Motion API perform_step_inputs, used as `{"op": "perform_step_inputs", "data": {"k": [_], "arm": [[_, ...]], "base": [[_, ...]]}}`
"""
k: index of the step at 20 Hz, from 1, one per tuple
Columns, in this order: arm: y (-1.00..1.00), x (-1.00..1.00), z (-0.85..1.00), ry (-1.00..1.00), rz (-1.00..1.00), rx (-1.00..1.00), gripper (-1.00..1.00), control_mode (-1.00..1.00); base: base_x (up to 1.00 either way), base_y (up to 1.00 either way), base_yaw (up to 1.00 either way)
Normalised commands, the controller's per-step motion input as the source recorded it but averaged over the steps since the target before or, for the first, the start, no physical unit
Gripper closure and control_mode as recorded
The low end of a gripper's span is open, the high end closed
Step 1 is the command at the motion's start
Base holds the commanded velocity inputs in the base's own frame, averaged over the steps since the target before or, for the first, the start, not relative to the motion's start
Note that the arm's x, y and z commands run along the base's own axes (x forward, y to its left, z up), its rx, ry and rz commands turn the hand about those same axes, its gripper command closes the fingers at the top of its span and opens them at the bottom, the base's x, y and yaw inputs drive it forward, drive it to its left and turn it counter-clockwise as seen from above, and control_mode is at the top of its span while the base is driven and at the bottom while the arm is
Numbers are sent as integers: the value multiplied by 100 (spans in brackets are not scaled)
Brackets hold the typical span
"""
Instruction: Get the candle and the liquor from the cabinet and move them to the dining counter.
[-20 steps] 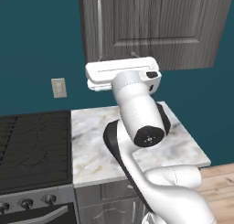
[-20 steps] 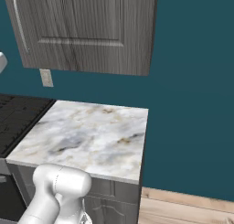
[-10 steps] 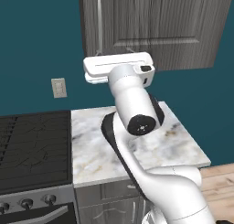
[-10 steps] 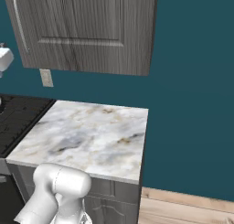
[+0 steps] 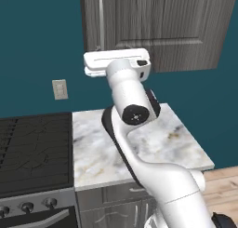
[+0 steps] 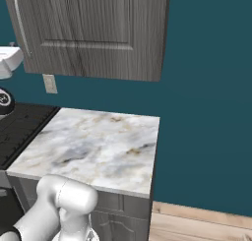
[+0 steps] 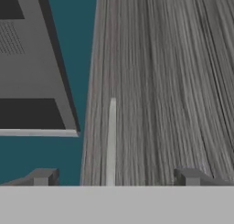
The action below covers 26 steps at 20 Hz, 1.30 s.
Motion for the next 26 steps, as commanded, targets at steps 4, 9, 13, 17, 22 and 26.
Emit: {"op": "perform_step_inputs", "data": {"k": [4, 9, 13, 17, 22, 26], "arm": [[0, 39, 0, 0, 0, 0, -100, -100], [2, 39, -1, 0, 0, 0, -100, -100], [13, 36, -5, 0, 0, 0, -100, -100], [12, 35, 0, -2, 0, 0, -100, -100], [9, 30, 0, -1, 0, 0, -100, -100], [2, 27, 0, 0, 0, 0, -100, -100]], "base": [[0, 0, 0], [0, 0, 0], [0, 0, 0], [0, 0, 0], [0, 0, 0], [0, 0, 0]]}}
